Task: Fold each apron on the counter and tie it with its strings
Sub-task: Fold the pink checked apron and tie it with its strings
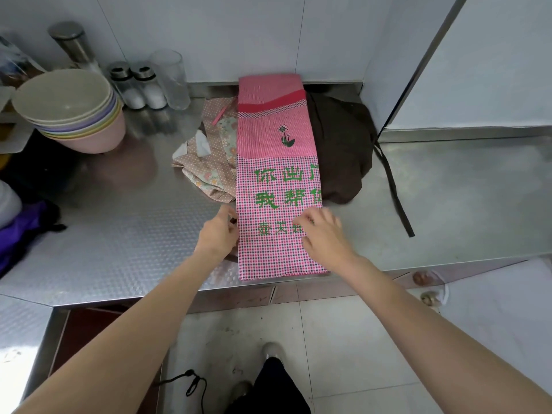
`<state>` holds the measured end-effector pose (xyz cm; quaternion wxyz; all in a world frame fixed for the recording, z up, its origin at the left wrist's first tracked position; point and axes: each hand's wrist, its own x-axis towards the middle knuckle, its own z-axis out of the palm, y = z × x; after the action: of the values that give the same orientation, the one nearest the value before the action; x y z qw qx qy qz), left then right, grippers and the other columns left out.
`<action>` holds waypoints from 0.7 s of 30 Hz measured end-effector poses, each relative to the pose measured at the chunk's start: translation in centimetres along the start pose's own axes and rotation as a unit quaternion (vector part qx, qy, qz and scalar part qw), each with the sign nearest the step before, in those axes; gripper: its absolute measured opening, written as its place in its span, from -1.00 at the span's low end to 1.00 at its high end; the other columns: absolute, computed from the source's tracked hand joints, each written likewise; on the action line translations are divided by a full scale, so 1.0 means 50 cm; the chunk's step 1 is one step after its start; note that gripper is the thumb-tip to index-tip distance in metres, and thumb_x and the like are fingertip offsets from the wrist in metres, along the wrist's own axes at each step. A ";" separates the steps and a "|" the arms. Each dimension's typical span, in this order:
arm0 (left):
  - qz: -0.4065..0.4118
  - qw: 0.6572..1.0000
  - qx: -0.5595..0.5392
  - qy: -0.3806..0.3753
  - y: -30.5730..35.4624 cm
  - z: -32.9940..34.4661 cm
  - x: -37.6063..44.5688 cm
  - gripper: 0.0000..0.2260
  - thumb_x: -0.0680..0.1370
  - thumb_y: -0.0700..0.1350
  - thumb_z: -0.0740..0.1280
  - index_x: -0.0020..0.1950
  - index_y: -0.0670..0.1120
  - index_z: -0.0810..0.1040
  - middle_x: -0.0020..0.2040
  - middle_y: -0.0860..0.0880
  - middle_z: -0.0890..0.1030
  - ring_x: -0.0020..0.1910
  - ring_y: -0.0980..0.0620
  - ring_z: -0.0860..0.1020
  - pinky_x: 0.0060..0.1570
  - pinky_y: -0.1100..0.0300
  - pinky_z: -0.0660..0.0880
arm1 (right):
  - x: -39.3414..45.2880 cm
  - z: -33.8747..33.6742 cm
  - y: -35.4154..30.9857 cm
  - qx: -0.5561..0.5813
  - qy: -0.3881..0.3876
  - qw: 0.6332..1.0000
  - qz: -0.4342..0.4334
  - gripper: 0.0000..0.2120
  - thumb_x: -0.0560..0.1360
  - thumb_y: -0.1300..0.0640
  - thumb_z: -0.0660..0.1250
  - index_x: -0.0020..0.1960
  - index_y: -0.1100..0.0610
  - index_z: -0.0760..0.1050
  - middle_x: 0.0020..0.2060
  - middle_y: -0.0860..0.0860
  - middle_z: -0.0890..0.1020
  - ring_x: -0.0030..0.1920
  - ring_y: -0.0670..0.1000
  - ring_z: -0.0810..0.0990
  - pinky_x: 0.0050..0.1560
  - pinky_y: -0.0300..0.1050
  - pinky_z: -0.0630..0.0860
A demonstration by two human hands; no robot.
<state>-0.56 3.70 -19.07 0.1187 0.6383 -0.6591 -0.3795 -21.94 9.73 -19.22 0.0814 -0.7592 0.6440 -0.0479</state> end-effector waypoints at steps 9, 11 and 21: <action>0.124 0.981 0.136 -0.063 -0.026 0.007 -0.032 -0.76 0.54 -0.28 0.28 0.15 -0.10 0.60 0.11 -0.08 0.64 0.06 -0.02 0.58 0.08 0.23 0.44 | -0.056 0.018 0.002 -0.074 -0.204 0.973 -0.073 -0.04 0.38 -0.24 0.36 0.54 0.04 -0.13 0.48 0.03 0.02 0.47 0.10 0.01 0.46 0.05 0.03; 0.117 0.985 0.118 -0.043 -0.032 0.007 -0.042 -0.82 0.50 -0.26 0.34 0.07 -0.11 0.64 0.00 -0.10 0.66 -0.03 0.00 0.59 0.00 0.26 0.43 | -0.064 0.017 -0.001 -0.084 -0.185 0.975 -0.093 -0.13 0.43 -0.04 0.38 0.53 0.10 -0.08 0.46 0.04 0.08 0.45 0.07 0.07 0.44 -0.02 0.10; 0.202 0.949 0.225 -0.084 -0.041 -0.013 -0.046 -0.90 0.46 -0.22 0.36 -0.05 -0.15 0.61 -0.01 0.00 0.53 -0.01 0.03 0.40 0.01 0.23 0.38 | -0.004 -0.020 0.026 0.240 -0.180 0.950 0.086 -0.69 0.57 0.11 0.23 -0.33 0.17 0.46 -0.33 0.04 0.49 -0.26 0.04 0.46 -0.22 -0.11 0.34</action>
<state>1.73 5.81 -19.21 -0.0098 0.4675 -0.8502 -0.2419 -23.42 9.67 -18.46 0.3796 -0.6553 0.6506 -0.0568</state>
